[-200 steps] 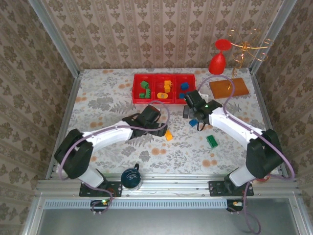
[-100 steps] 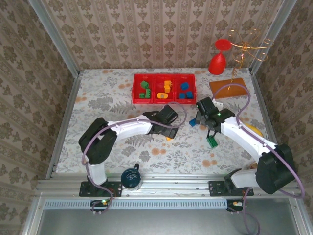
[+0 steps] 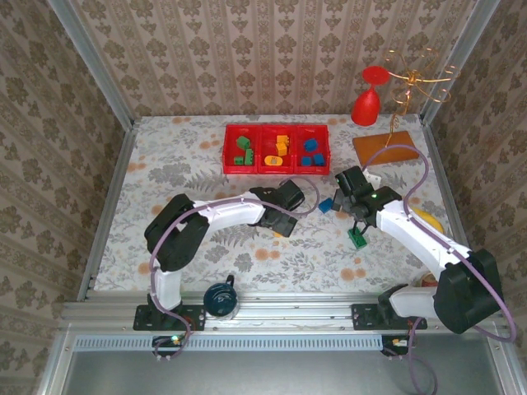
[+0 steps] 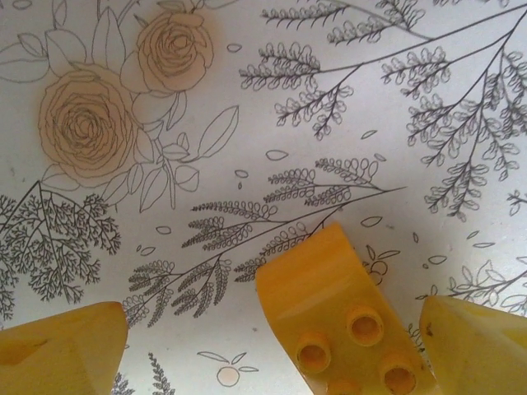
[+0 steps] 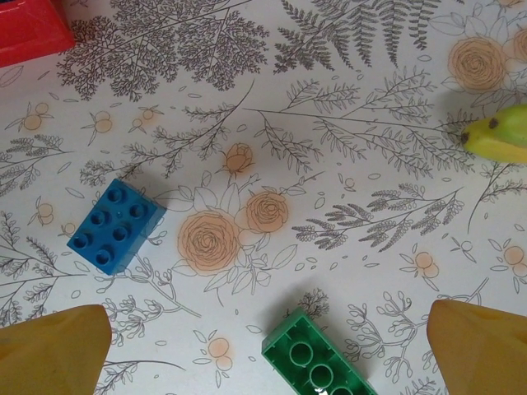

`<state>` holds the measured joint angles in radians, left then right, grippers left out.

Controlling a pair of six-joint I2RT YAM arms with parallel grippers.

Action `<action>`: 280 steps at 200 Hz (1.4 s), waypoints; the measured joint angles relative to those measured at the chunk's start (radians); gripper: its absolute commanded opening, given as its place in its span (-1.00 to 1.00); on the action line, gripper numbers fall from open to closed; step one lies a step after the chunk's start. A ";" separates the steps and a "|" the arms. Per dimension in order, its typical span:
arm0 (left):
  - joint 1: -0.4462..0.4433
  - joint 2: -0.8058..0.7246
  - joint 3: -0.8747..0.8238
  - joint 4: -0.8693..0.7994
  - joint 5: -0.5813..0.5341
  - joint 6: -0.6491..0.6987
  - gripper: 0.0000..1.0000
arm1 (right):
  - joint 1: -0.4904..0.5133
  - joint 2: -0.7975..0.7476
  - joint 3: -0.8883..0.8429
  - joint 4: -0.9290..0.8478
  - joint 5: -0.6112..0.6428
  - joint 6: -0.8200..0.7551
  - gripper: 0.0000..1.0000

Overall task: Sort the legos into containers by color
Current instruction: Pick up the lego from the center of the table.

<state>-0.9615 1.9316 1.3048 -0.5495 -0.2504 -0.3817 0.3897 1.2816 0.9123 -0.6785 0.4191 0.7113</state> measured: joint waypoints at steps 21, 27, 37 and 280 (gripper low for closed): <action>0.000 -0.003 -0.010 -0.008 -0.002 0.001 0.74 | 0.000 0.000 0.000 0.001 -0.007 0.000 1.00; 0.000 -0.007 -0.017 -0.008 -0.002 0.002 0.72 | 0.000 0.000 0.000 0.001 -0.007 0.000 1.00; 0.000 -0.014 -0.031 -0.010 -0.002 0.002 0.65 | 0.000 0.000 0.000 0.001 -0.008 0.000 1.00; 0.060 -0.041 -0.098 0.079 0.120 0.009 -0.43 | -0.001 -0.027 0.000 0.017 -0.029 0.012 1.00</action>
<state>-0.9012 1.8908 1.2072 -0.4706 -0.1303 -0.3725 0.3885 1.2541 0.9123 -0.6617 0.3901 0.7235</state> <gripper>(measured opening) 0.321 0.999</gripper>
